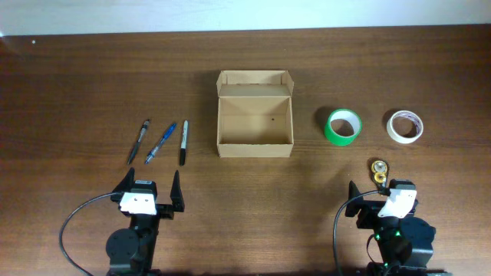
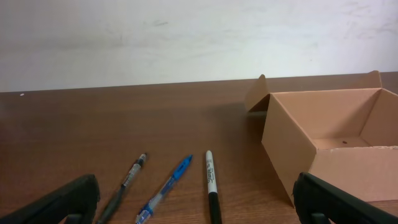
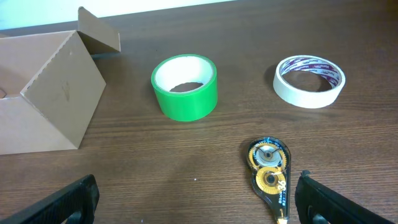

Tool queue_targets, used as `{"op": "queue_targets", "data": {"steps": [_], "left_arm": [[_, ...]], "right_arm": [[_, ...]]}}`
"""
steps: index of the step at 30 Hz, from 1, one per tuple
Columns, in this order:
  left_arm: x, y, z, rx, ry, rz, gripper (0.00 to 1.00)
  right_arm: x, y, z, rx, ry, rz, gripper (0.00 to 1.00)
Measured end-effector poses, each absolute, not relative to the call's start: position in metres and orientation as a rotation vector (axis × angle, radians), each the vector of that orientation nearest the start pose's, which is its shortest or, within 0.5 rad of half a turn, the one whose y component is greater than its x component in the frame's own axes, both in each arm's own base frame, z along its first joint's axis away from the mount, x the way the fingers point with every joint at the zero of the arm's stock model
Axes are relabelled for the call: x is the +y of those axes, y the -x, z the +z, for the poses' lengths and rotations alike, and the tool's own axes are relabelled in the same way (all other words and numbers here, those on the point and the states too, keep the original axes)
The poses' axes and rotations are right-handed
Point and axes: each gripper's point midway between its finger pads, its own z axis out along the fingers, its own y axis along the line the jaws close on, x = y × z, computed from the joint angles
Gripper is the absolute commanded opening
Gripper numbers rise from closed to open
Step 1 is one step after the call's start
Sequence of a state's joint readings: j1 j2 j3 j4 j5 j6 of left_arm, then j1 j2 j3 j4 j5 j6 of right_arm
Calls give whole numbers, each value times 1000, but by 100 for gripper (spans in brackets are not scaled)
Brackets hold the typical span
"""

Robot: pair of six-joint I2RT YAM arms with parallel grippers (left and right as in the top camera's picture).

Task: Pack container
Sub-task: 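Raise both grippers from rest and move them over the table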

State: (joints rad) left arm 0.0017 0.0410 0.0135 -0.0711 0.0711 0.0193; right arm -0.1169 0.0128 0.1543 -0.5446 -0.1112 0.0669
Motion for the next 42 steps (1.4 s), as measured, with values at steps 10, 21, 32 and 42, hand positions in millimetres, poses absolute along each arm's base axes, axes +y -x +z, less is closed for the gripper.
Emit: {"op": "queue_targets", "data": {"steps": [10, 21, 32, 42], "left_arm": [[-12, -247, 153, 1668, -69, -43, 100], [-12, -247, 154, 1664, -70, -45, 99], [-12, -236, 151, 1800, -60, -60, 99], [1, -236, 224, 2119, -29, 19, 100]], "right_arm": [[-6, -216, 115, 1969, -108, 77, 99], [1, -221, 126, 1919, -71, 117, 99], [46, -223, 175, 1761, 16, 453, 99], [43, -240, 262, 1973, 10, 445, 99]]}}
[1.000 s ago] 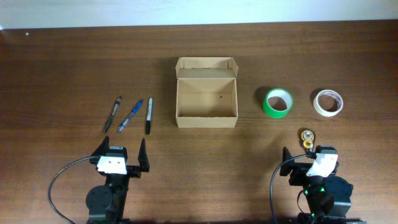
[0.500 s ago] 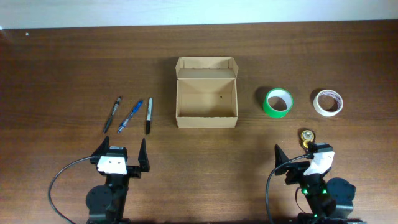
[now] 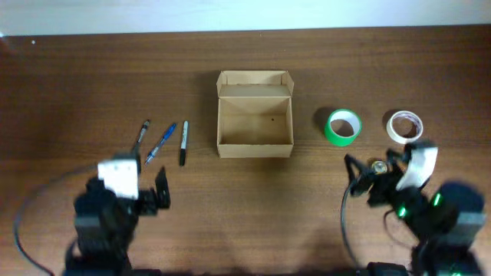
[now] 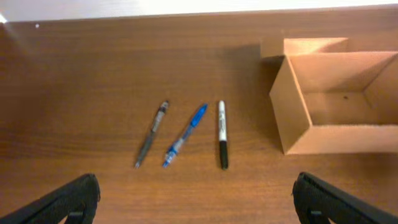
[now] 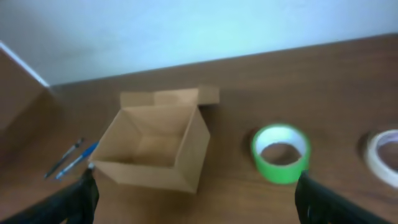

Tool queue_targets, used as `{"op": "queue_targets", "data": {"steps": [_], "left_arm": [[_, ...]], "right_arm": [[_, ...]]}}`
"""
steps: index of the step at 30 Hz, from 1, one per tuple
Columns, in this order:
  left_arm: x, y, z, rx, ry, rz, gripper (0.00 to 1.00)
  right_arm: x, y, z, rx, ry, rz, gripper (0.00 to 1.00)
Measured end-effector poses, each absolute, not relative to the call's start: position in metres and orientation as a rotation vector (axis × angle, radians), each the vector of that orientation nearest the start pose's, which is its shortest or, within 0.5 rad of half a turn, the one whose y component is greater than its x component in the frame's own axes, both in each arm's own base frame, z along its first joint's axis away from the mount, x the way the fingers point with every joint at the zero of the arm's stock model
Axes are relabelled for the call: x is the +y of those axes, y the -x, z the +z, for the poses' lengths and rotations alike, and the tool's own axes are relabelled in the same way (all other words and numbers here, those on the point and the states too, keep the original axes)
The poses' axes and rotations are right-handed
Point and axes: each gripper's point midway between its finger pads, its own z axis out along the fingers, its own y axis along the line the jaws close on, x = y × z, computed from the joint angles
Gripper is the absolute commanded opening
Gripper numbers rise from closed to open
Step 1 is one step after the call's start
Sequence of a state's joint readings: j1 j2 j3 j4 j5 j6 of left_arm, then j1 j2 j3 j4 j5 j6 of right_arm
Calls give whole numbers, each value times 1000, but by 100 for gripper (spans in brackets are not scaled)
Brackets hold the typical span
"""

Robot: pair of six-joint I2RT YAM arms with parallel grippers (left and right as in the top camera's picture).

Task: Pack container
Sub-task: 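Raise both grippers from rest and move them over the table, then lower the right gripper onto the green tape roll and grasp it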

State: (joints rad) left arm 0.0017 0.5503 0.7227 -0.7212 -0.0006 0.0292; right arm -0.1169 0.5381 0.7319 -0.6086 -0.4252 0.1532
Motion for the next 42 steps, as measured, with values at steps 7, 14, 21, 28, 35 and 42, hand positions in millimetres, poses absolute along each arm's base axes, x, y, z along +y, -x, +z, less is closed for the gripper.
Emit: {"op": "queue_targets", "data": {"steps": [7, 14, 21, 28, 35, 42], "left_arm": [[14, -315, 245, 2318, -86, 87, 99], [61, -393, 199, 2503, 2, -21, 99], [98, -407, 142, 2637, 110, -46, 99], [102, -408, 139, 2646, 115, -19, 99], [103, -408, 139, 2646, 117, -9, 99], [103, -408, 139, 2646, 118, -6, 99]], "right_arm": [[22, -305, 305, 2291, 6, 352, 99], [16, -364, 307, 2451, -6, 385, 69], [-3, -375, 252, 2653, -205, 313, 78], [-14, -393, 195, 2796, -360, 277, 78], [-18, -407, 125, 2951, -477, 268, 69], [-24, -404, 77, 3069, -544, 217, 65]]}}
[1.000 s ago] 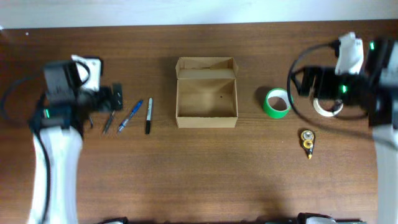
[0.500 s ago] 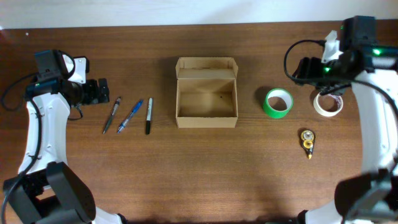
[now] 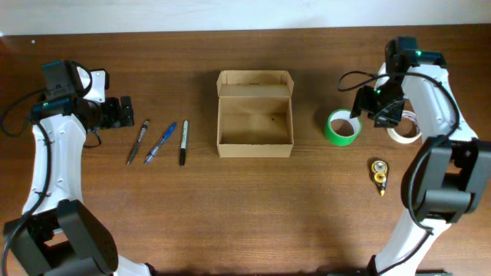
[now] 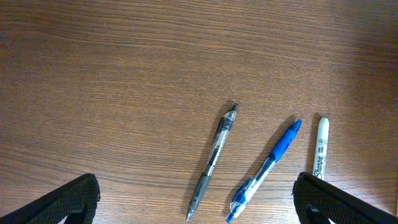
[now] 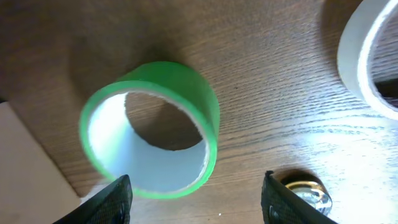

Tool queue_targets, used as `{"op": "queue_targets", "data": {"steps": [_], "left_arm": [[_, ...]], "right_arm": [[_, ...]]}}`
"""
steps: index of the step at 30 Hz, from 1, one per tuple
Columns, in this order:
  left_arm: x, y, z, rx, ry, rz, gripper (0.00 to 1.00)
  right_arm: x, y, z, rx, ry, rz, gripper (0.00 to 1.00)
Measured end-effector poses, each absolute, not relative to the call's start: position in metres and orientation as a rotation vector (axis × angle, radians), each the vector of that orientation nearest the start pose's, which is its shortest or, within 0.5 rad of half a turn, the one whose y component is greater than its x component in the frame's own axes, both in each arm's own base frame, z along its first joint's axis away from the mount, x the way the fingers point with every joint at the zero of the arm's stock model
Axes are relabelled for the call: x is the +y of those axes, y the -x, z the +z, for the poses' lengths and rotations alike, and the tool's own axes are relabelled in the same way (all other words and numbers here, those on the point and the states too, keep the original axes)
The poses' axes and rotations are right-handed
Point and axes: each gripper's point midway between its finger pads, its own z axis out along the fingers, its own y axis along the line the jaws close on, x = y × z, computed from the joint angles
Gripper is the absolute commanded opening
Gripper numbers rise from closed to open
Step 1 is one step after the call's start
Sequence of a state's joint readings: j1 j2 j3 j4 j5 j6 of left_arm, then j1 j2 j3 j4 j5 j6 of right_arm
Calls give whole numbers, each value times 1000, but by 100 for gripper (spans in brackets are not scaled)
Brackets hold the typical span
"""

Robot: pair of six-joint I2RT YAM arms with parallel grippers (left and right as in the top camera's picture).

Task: Pack container
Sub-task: 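Lower the right gripper onto the green tape roll and grasp it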

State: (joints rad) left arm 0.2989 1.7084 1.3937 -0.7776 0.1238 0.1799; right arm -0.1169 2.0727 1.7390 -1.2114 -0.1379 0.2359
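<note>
An open cardboard box stands mid-table with nothing inside. Left of it lie a grey pen, a blue pen and a black marker. My left gripper hangs open over the table just left of the grey pen. To the right of the box sit a green tape roll, a white tape roll and a correction-tape dispenser. My right gripper is open above the green roll's right side.
The box's back flap stands open toward the far edge. A pale wall runs along the far side of the table. Bare wood fills the front half of the table.
Both arms have reached out from the front edge. My left gripper is now far left beside the pens. My right gripper is now over the green roll, pointing down at it.
Both grippers first sat open at the table's front edge, low and facing the objects. Then both were raised, looking down over the pens and the box. Now each hangs open by its own group of objects. Nothing on the table has moved.
</note>
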Motion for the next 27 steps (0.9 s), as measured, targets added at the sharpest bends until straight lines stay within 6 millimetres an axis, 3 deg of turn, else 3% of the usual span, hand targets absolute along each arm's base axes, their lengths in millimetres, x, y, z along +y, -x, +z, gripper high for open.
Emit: {"op": "queue_targets", "data": {"steps": [9, 11, 16, 18, 24, 27], "left_arm": [[103, -408, 139, 2646, 118, -6, 99], [103, -408, 139, 2646, 117, -6, 99], [104, -408, 139, 2646, 117, -6, 99], [104, -408, 139, 2646, 117, -6, 99], [104, -408, 139, 2646, 117, -6, 99], [104, -408, 139, 2646, 117, -5, 99]], "right_arm": [[-26, -392, 33, 3135, -563, 176, 61], [-26, -388, 23, 3141, -565, 174, 51], [-25, -374, 2, 3173, -572, 168, 15], [-26, -372, 0, 3179, -572, 160, 4], [-26, -364, 5, 3218, -583, 147, 4], [-26, -370, 24, 3207, -578, 143, 4]]}}
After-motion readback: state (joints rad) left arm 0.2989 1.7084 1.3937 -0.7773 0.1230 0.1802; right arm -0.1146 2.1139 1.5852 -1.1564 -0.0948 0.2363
